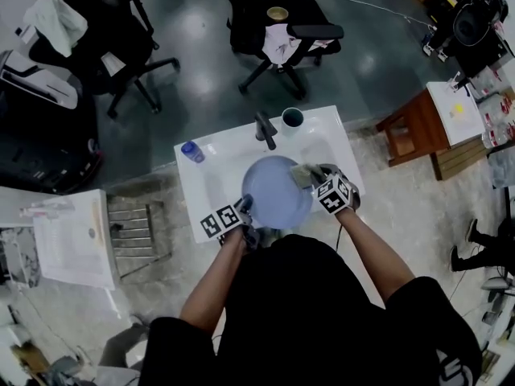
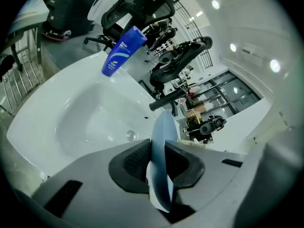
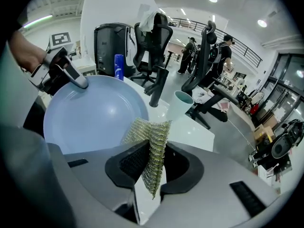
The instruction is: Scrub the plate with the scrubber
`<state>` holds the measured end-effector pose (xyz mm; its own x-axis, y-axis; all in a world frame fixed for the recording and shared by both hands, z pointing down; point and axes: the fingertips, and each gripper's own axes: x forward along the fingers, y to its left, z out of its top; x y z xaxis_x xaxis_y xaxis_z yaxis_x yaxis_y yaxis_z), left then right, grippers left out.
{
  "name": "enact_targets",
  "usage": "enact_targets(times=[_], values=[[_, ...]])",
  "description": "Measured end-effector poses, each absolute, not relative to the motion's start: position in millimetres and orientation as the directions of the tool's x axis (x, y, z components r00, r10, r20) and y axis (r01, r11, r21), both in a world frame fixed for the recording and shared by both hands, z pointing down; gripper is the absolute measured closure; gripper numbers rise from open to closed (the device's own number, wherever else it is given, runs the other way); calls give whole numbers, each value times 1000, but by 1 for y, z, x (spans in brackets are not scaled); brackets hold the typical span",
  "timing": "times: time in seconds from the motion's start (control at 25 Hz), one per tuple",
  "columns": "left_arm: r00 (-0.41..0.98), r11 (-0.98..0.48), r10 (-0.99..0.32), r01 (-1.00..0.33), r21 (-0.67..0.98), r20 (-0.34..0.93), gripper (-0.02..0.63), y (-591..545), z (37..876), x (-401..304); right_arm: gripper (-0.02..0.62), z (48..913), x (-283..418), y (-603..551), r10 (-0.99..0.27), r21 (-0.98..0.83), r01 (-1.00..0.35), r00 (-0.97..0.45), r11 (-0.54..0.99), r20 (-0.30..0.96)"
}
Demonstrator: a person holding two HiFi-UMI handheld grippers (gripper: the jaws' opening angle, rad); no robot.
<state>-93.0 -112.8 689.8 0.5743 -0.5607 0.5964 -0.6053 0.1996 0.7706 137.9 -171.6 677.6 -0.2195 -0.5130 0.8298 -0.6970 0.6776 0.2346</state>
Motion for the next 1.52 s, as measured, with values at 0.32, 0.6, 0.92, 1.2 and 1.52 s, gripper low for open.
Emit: enact_targets(times=[0.32,0.6,0.92,1.2,1.52], values=[[550,246,-577,-588,770,604,554,-111,696,-79,525,677,152,-153,-445,173,-676,-252,716,859],[513,267,-614,-581,769,600,554,-115,702,-69,524,681,162,-140,-405,127,-649,-299,750,864],[481,296,-638,-567,769,601,548,-118,704,-54,525,689,172,-127,-377,67,-653,-346,754,859],[451,320,-656,-559,765,605,548,-120,704,-49,525,684,174,-116,-356,-33,-691,-413,722,838],[422,351,-675,-539,766,606,548,-122,701,-43,525,672,171,-105,-357,-138,-726,-484,674,799]])
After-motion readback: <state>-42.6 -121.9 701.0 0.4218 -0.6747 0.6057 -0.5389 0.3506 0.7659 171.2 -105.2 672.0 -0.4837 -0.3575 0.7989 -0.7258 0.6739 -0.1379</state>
